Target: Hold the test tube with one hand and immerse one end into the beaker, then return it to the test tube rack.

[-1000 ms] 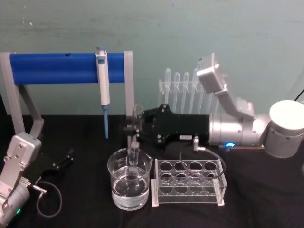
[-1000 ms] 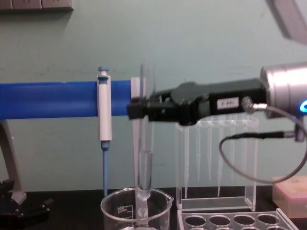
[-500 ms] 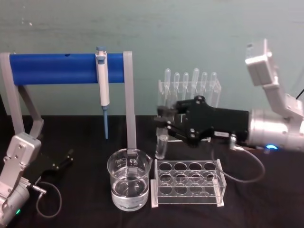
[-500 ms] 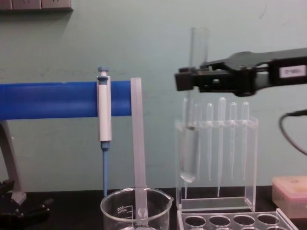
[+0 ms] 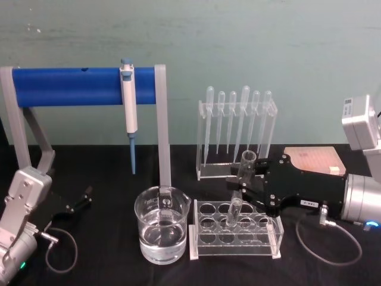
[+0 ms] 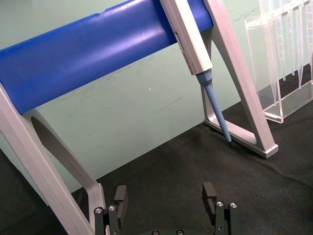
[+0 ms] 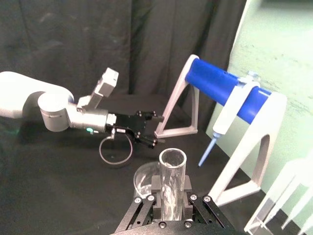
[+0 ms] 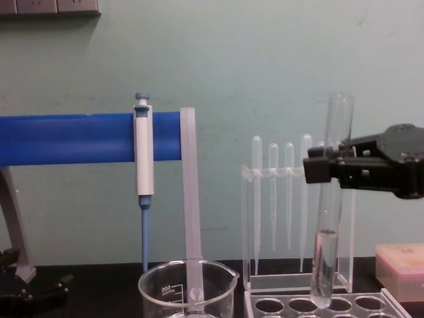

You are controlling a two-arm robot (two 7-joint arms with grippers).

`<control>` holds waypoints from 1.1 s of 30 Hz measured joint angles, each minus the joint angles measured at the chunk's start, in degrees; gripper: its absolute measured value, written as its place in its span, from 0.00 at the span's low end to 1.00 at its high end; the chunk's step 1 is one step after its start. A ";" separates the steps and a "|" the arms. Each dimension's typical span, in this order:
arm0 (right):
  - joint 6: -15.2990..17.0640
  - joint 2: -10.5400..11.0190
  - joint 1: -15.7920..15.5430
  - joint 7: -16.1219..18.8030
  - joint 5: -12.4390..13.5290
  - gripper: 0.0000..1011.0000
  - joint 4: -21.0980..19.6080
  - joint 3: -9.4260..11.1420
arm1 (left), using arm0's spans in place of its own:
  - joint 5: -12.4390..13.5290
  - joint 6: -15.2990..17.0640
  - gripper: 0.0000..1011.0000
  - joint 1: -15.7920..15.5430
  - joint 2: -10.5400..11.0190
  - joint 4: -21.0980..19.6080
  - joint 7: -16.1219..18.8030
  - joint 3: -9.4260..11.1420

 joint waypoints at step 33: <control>-7.69 -4.57 -2.75 0.97 -7.18 0.22 6.59 1.85 | 0.00 0.00 0.99 0.00 0.00 0.00 0.00 0.00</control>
